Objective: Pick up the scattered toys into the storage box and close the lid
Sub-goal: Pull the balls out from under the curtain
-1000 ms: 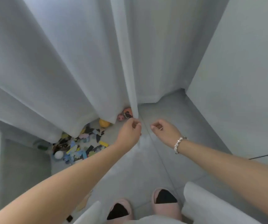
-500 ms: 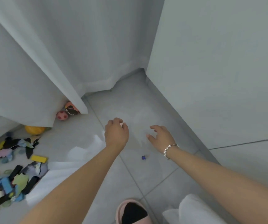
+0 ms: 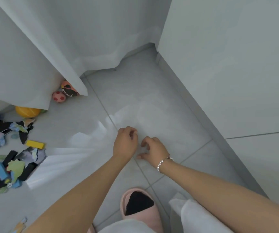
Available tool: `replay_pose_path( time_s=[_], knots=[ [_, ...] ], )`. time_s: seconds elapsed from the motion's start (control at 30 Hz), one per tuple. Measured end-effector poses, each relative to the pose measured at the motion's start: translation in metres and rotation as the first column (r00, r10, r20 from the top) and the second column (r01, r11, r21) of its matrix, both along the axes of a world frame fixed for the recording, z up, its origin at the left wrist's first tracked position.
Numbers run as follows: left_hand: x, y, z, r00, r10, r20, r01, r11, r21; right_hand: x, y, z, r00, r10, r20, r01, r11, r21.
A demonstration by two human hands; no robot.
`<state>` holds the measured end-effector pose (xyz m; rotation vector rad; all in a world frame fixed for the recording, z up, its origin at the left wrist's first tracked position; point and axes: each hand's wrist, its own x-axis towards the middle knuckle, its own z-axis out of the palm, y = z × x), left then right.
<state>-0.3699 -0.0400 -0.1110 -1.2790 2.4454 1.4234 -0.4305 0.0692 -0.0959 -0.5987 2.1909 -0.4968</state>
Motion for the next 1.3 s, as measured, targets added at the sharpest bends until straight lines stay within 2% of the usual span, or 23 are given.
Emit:
replay_pose_path(
  time_s=[0.1, 0.2, 0.33, 0.57, 0.67, 0.77, 0.9, 1.03, 1.13, 1.3],
  knots=[
    [0.004, -0.002, 0.002, 1.0, 0.018, -0.022, -0.018, 1.0, 0.013, 0.003, -0.003, -0.002, 1.0, -0.021, -0.008, 0.021, 0.999, -0.024],
    [0.007, -0.012, 0.007, 0.997, 0.054, -0.05, -0.055, 0.998, -0.006, 0.0, -0.012, 0.004, 0.99, -0.133, 0.049, 0.136, 0.987, -0.086],
    [0.019, -0.037, 0.015, 0.981, 0.179, -0.073, -0.182, 0.983, -0.036, -0.008, -0.039, 0.018, 0.971, -0.21, 0.118, 0.228, 0.959, -0.168],
    [0.036, -0.085, 0.017, 0.957, 0.273, -0.095, -0.281, 0.956, -0.084, -0.019, -0.091, 0.033, 0.985, -0.125, 0.121, 0.151, 0.96, -0.237],
    [0.041, -0.109, 0.015, 0.943, 0.318, -0.103, -0.334, 0.904, -0.268, -0.024, -0.113, 0.036, 0.994, -0.067, 0.091, 0.085, 0.972, -0.217],
    [0.041, -0.14, 0.017, 0.92, 0.37, -0.127, -0.382, 0.783, -0.49, -0.023, -0.137, 0.037, 0.994, -0.07, 0.087, 0.088, 0.97, -0.225],
    [0.036, -0.187, 0.019, 0.976, 0.219, 0.002, -0.17, 0.763, -0.624, -0.014, -0.16, 0.037, 0.981, -0.141, 0.134, 0.174, 0.944, -0.281],
    [0.03, -0.212, 0.019, 0.995, 0.086, 0.057, -0.041, 0.838, -0.544, -0.004, -0.163, 0.036, 0.966, -0.18, 0.186, 0.23, 0.927, -0.296],
    [0.045, -0.211, 0.012, 0.998, 0.065, -0.021, -0.067, 0.857, -0.511, 0.003, -0.159, 0.035, 0.961, -0.188, 0.202, 0.241, 0.927, -0.287],
    [0.074, -0.189, 0.003, 0.972, 0.108, -0.21, -0.204, 0.832, -0.515, 0.011, -0.158, 0.035, 0.959, -0.182, 0.219, 0.242, 0.926, -0.289]
  ],
)
